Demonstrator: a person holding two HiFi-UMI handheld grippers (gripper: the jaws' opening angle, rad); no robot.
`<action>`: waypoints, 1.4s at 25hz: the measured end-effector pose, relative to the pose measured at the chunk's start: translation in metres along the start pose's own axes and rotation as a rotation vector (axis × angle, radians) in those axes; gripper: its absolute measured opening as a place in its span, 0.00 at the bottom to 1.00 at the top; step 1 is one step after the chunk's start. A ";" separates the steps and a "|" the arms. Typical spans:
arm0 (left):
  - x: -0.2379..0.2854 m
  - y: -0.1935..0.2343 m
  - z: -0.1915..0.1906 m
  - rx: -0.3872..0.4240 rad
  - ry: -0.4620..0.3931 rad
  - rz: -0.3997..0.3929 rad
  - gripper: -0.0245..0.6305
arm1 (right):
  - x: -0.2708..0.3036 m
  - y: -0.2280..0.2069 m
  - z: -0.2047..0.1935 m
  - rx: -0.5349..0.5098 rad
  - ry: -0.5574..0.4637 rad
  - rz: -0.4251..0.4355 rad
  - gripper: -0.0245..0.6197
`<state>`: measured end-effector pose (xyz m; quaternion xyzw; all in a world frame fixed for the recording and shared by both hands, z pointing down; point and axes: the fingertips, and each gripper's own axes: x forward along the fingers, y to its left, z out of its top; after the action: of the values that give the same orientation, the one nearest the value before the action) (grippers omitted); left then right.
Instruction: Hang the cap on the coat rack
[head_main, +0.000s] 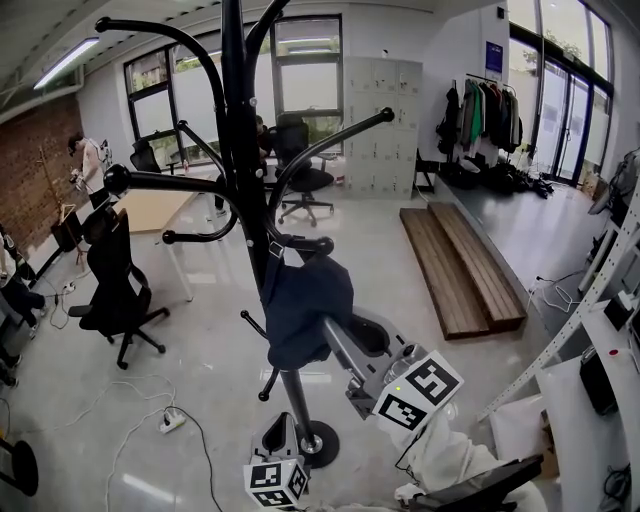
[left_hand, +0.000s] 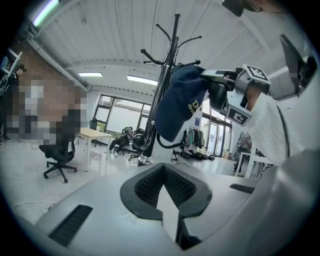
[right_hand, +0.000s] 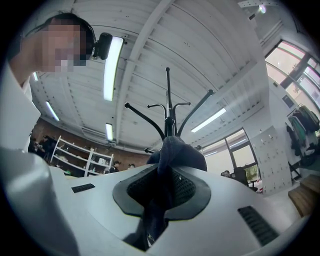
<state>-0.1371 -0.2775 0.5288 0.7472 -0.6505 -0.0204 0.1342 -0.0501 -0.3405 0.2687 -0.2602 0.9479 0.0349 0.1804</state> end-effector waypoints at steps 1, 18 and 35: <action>-0.001 0.001 0.000 0.000 0.000 0.001 0.04 | 0.000 -0.001 -0.002 0.009 0.000 -0.007 0.11; -0.007 0.007 0.000 0.001 -0.001 -0.022 0.04 | -0.007 -0.010 -0.007 -0.063 -0.011 -0.127 0.12; -0.017 0.005 -0.005 -0.006 0.007 -0.062 0.04 | -0.027 -0.005 -0.004 -0.058 -0.028 -0.209 0.24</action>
<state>-0.1431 -0.2605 0.5327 0.7668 -0.6265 -0.0240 0.1379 -0.0277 -0.3321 0.2817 -0.3624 0.9115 0.0471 0.1888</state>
